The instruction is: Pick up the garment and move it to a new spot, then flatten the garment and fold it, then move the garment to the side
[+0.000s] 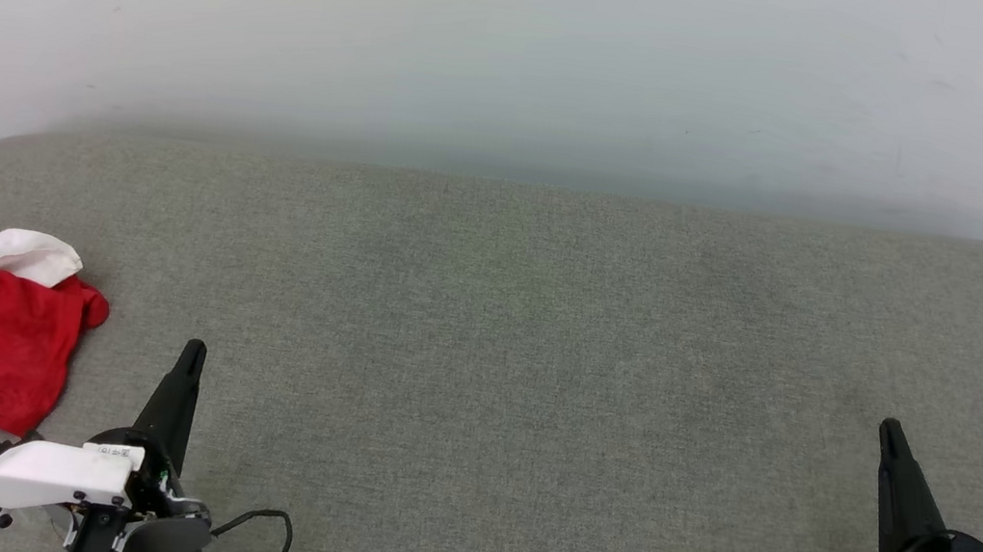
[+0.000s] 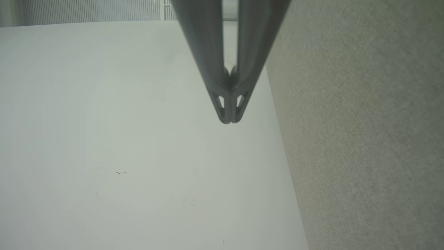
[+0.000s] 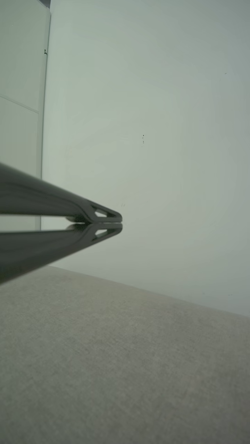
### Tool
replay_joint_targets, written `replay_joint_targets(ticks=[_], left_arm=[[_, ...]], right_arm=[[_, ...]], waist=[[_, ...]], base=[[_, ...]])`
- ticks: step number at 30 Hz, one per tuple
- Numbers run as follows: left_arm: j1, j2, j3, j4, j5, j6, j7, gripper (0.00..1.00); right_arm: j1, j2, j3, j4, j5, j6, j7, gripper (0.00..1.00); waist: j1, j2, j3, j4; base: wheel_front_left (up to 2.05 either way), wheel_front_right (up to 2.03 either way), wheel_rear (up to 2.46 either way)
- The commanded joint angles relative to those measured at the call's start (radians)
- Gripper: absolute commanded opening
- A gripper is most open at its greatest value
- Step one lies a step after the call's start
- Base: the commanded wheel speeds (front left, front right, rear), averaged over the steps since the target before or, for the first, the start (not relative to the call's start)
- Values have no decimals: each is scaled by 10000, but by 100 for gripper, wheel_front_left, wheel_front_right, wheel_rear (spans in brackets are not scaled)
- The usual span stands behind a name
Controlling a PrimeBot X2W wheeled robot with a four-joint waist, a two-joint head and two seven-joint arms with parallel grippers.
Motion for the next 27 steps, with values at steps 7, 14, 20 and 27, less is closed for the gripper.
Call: replay_joint_targets(ticks=[7, 14, 20, 27], left_arm=[[-56, -20, 19, 3, 10, -34, 22, 0], [-56, -20, 19, 3, 10, -34, 21, 0], [-56, -20, 18, 3, 9, -34, 21, 0], [-56, -20, 18, 3, 9, -34, 21, 0]], right_arm=[[-112, 40, 5, 11, 33, -3, -7, 0], [-112, 40, 6, 11, 33, -3, -7, 0], [-112, 39, 6, 11, 33, -3, -7, 0], [-112, 39, 6, 11, 33, -3, -7, 0]], waist=[[0, -1, 0, 0], [0, -1, 0, 0], [0, -1, 0, 0], [0, -1, 0, 0]], base=[[0, 0, 0], [0, 0, 0], [0, 0, 0], [0, 0, 0]])
